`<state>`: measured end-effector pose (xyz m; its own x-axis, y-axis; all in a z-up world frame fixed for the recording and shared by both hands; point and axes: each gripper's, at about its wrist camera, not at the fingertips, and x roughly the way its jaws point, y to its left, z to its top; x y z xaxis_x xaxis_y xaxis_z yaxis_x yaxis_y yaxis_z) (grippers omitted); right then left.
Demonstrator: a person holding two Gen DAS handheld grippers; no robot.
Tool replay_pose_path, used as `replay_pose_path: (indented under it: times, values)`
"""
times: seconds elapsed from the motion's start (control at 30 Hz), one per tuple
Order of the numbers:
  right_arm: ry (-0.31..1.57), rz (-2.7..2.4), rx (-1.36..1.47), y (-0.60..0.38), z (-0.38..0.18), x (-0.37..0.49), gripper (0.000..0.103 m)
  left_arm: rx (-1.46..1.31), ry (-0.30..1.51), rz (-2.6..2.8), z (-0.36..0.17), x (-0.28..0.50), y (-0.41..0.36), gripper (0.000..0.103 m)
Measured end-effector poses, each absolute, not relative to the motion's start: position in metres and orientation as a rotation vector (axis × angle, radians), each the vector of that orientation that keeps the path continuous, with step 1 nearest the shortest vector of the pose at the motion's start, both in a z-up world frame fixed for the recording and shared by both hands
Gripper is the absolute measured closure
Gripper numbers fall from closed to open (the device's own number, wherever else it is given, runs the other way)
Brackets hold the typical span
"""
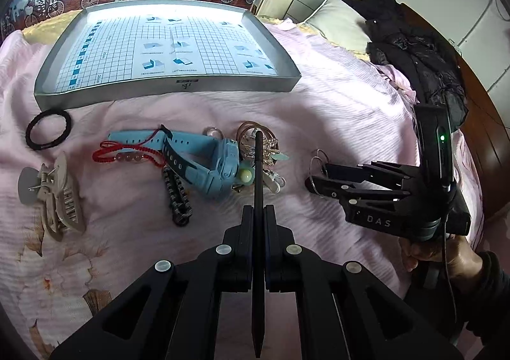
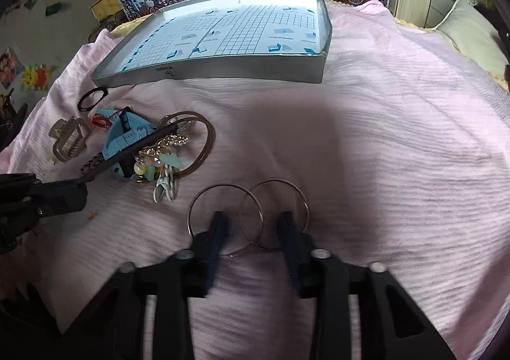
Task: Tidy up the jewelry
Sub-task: 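Lift the hairpin with the left gripper while the right gripper approaches the silver hoop earrings, then lower the hairpin into the grey tray with the left gripper while the right gripper grasps the hoops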
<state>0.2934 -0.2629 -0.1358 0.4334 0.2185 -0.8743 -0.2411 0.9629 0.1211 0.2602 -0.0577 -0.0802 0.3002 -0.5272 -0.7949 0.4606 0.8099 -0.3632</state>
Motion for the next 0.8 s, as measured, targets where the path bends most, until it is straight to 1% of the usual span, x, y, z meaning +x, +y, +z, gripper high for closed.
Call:
replay_pose_path:
  times: [0.03, 0.13, 0.37, 0.57, 0.8]
  values:
    - [1.079, 0.29, -0.005, -0.265, -0.134, 0.293, 0.094, -0.069, 1.08, -0.656, -0.08, 0.26, -0.058, 0.1]
    - [1.054, 0.282, 0.023, -0.271, -0.129, 0.292, 0.098, -0.075, 1.066, -0.663, -0.077, 0.259, -0.057, 0.1]
    - [1.007, 0.285, 0.084, -0.282, -0.118, 0.29, 0.099, -0.089, 1.019, -0.678, -0.067, 0.257, -0.056, 0.1]
    - [0.931, 0.282, 0.132, -0.287, -0.105, 0.289, 0.099, -0.097, 0.993, -0.677, -0.062, 0.257, -0.055, 0.1]
    - [0.795, 0.301, 0.192, -0.293, -0.075, 0.295, 0.099, -0.169, 0.868, -0.663, -0.04, 0.264, -0.047, 0.1]
